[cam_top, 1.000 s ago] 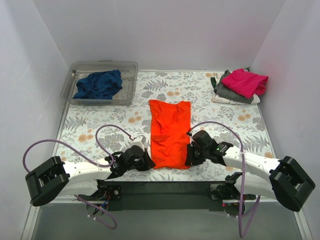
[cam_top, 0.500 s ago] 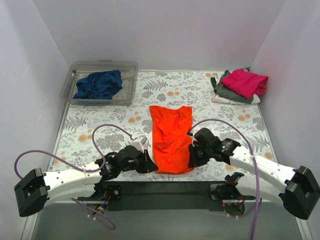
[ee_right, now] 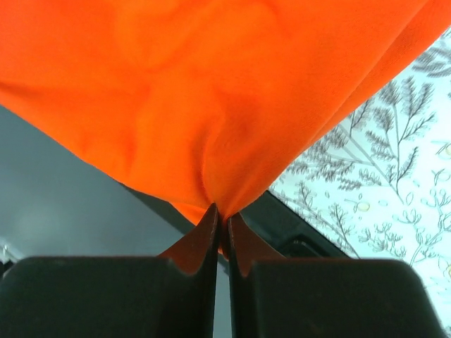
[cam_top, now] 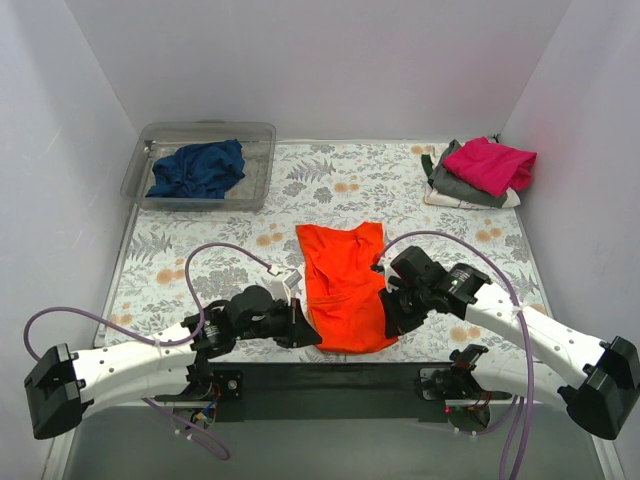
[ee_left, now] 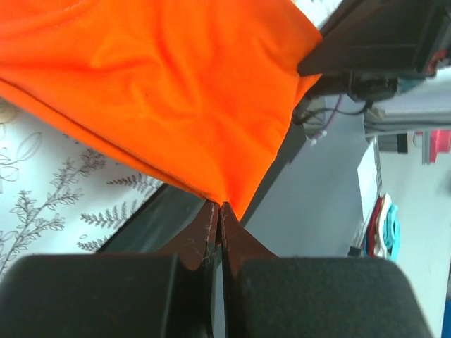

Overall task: Fold and stack the t-shirts
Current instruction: Fold the tshirt

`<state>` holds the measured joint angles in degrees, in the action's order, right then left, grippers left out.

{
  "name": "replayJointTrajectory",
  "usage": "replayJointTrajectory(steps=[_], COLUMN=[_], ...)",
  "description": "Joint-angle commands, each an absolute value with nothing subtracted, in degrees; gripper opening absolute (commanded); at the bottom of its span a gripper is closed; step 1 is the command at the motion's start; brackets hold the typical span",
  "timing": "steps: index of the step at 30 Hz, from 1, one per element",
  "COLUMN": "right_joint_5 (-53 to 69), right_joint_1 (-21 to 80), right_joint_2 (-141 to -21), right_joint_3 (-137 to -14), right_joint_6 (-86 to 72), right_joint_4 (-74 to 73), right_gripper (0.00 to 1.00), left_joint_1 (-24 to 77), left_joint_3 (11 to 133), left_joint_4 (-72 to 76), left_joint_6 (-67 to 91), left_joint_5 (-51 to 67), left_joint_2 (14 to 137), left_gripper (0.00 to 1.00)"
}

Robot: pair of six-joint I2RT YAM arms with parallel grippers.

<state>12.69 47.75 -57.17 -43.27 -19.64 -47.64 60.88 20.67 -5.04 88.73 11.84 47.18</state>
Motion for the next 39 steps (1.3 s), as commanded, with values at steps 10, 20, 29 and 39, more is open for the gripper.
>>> replayJointTrajectory(steps=[10, 20, 29, 39], right_joint_5=[23.55, 8.9, -3.24, -6.33], right_joint_1=[47.99, 47.99, 46.76, 41.4], right_joint_2=[-55.46, -55.89, -60.73, -69.77], right_joint_3=[-54.04, -60.56, -58.45, -61.96], right_joint_6=[-10.11, -11.25, -11.6, -8.18], right_joint_4=[-57.66, -54.23, -45.71, -38.68], right_gripper=[0.01, 0.01, 0.01, 0.01], left_joint_1=[61.08, 61.08, 60.56, 55.82], left_joint_3=[25.31, 28.65, 28.21, 32.25], left_joint_4=[-7.03, -6.16, -0.35, 2.2], left_joint_6=[82.09, 82.18, 81.13, 75.06], left_joint_5=[23.91, 6.17, -6.85, -9.67], left_joint_2=[40.7, 39.99, 44.99, 52.73], left_gripper=[0.0, 0.0, 0.0, 0.0])
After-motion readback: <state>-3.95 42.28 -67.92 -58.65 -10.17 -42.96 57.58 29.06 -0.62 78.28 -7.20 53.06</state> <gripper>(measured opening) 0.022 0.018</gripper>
